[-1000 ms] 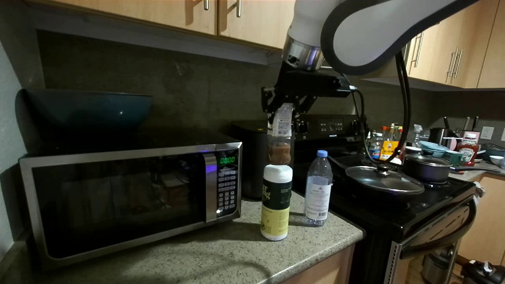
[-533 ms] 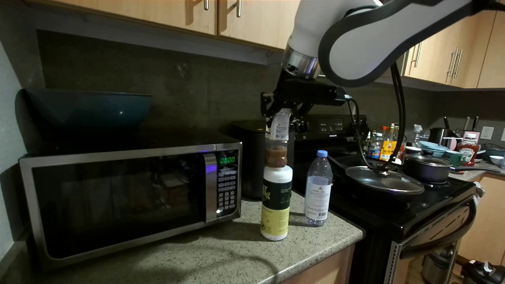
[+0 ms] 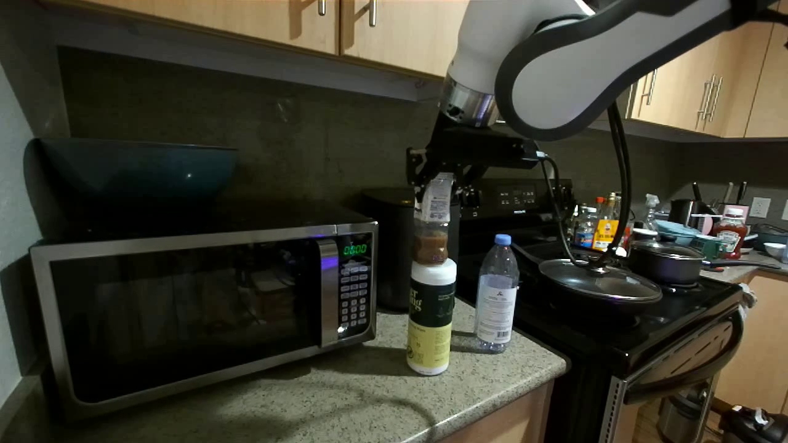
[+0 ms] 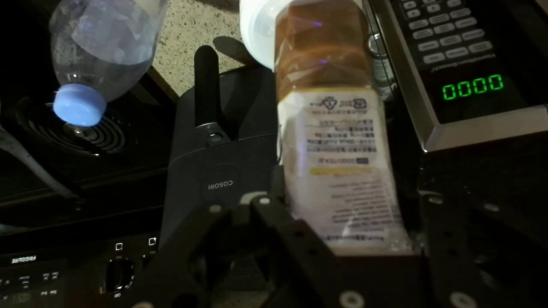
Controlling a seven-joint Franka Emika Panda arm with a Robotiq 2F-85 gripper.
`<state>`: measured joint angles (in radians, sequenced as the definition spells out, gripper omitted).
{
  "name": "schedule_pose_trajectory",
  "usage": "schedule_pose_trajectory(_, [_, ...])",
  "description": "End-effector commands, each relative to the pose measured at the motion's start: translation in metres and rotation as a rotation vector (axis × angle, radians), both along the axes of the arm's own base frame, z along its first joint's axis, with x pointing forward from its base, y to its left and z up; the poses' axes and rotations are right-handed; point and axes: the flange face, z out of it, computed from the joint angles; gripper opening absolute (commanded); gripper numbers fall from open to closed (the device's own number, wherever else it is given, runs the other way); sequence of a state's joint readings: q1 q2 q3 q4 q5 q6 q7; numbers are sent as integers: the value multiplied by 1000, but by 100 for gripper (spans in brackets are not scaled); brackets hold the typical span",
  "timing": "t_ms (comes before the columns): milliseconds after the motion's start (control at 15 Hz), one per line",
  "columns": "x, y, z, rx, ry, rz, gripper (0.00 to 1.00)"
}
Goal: Remove the bottle from the top of the microwave and place it on top of the container on the left
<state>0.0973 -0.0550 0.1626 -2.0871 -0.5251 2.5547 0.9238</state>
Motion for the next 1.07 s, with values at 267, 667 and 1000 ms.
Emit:
schedule_pose_trajectory(267, [-8, -5, 1, -58, -9, -34, 29])
schedule_pose_trajectory(667, [-7, -3, -2, -37, -1, -30, 79])
schedule_pose_trajectory(1000, [-6, -2, -1, -34, -1, -30, 100])
